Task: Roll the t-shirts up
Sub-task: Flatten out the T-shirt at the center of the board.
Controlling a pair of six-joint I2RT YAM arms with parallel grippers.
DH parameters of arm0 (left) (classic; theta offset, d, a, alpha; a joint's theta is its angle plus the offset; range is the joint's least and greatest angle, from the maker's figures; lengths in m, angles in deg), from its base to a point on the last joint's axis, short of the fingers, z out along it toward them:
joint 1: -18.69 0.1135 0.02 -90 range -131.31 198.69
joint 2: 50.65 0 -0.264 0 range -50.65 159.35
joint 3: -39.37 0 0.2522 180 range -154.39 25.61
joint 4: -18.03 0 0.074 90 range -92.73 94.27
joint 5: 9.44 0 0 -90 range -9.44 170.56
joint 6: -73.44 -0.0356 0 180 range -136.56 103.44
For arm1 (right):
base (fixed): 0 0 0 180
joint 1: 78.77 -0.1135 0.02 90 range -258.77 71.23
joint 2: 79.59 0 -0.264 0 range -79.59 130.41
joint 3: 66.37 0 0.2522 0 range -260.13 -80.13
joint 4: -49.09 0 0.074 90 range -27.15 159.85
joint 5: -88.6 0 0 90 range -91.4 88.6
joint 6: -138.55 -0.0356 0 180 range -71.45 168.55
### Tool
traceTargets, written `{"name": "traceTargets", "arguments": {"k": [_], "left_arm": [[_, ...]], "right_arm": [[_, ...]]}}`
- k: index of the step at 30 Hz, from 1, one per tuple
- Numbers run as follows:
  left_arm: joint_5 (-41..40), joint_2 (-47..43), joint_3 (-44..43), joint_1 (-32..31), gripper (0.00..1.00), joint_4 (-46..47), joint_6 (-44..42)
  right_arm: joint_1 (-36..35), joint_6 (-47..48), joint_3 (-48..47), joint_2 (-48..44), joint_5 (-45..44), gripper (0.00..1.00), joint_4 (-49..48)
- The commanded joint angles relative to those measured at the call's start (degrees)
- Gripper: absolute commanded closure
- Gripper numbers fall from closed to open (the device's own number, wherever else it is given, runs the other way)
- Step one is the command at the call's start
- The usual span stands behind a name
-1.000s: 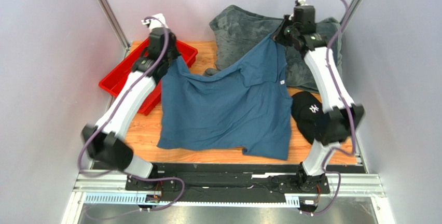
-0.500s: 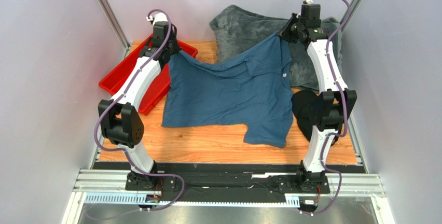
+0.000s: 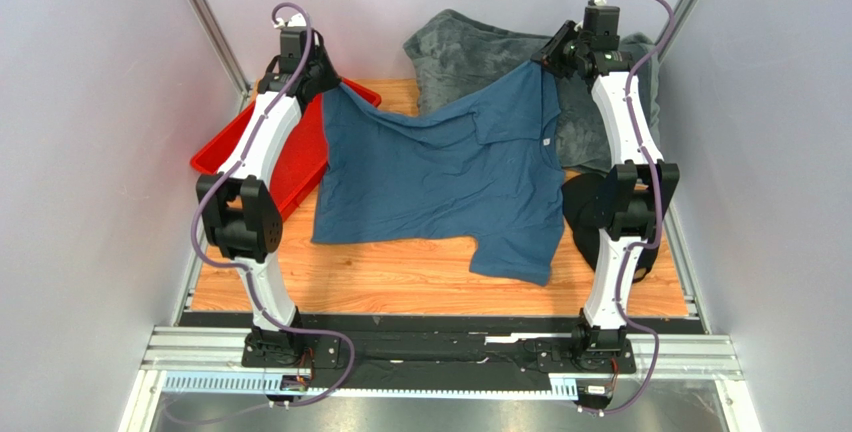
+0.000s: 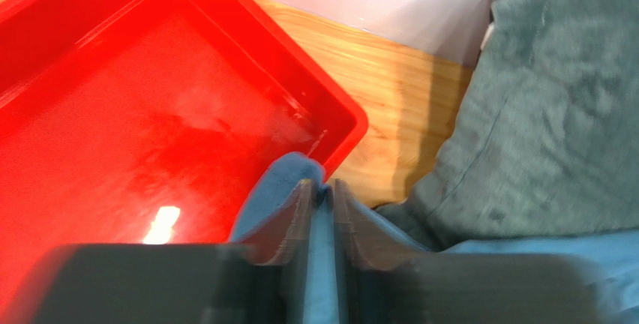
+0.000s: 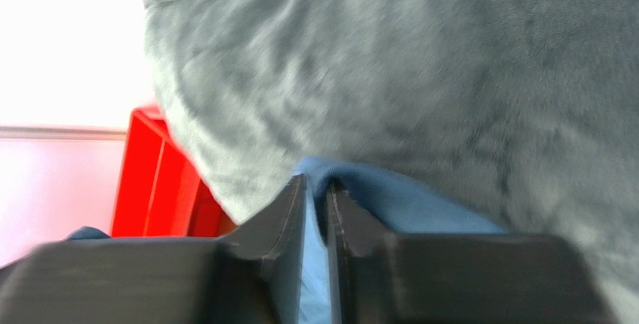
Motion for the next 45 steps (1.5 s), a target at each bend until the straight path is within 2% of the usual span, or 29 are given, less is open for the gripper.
{"name": "traceTargets", "arguments": {"k": [1,2,5,9,11,12,14,15,16,18,19,21,22,25,28,33,45], "left_arm": [[7.7,5.3,-6.6,2.1,0.63,-0.3,0.0],[9.8,5.6,-7.3,2.2,0.5,-0.1,-0.4],[10.3,4.4,-9.0,2.6,0.3,-1.3,-0.8],[10.5,-1.8,-5.5,3.3,0.25,-2.4,0.7],[9.6,-7.3,-0.3,3.4,0.29,-3.4,2.9],[9.2,-9.2,2.0,3.4,0.3,-4.0,3.7],[8.2,-15.1,9.4,3.4,0.39,-6.3,6.7],[7.8,-17.3,12.4,3.4,0.42,-6.9,7.9],[7.4,-21.8,19.4,3.4,0.45,-7.1,10.4],[7.3,-26.7,27.0,3.4,0.48,-6.4,12.7],[7.2,-31.3,34.0,3.3,0.5,-5.8,14.4],[6.4,-35.5,40.4,3.4,0.53,-5.2,15.9],[6.1,-38.7,45.8,3.3,0.54,-4.2,16.5],[6.4,-42.0,52.3,3.4,0.63,-3.7,16.8],[7.3,-43.7,55.8,3.3,0.64,-4.5,17.6],[2.1,-46.1,62.5,3.3,0.66,-5.3,20.3],[-4.2,-48.2,70.4,3.3,0.64,-6.4,26.6]], "right_arm": [[0.5,-1.4,-4.5,4.0,2.7,0.65,-2.2],[0.7,-1.3,-4.7,4.0,2.9,0.55,-1.9],[0.6,-0.5,-4.6,2.2,2.2,0.4,0.0],[0.6,0.8,-1.2,-3.6,0.0,0.37,3.0],[0.5,1.1,2.2,-9.1,-1.7,0.37,4.2],[0.6,1.3,6.8,-11.1,-2.4,0.37,4.5],[0.5,1.8,12.1,-18.0,-3.6,0.37,4.5],[0.2,1.8,18.5,-20.2,-3.9,0.37,4.5],[-0.2,1.8,21.5,-23.1,-4.8,0.38,4.5],[-0.6,1.2,28.8,-30.6,-5.3,0.39,3.9],[-1.7,1.1,35.9,-33.1,-5.3,0.4,3.3],[-2.9,0.4,42.1,-40.3,-6.0,0.41,2.4],[-3.6,-0.2,48.7,-42.3,-6.4,0.42,2.0],[-4.0,-1.3,57.0,-50.7,-5.5,0.43,0.5],[-4.1,-1.4,65.8,-57.1,-6.0,0.43,0.4],[-4.1,-2.5,76.7,-63.8,-8.5,0.43,2.6],[-3.9,-6.6,83.6,-66.7,-17.5,0.39,5.6]]}}
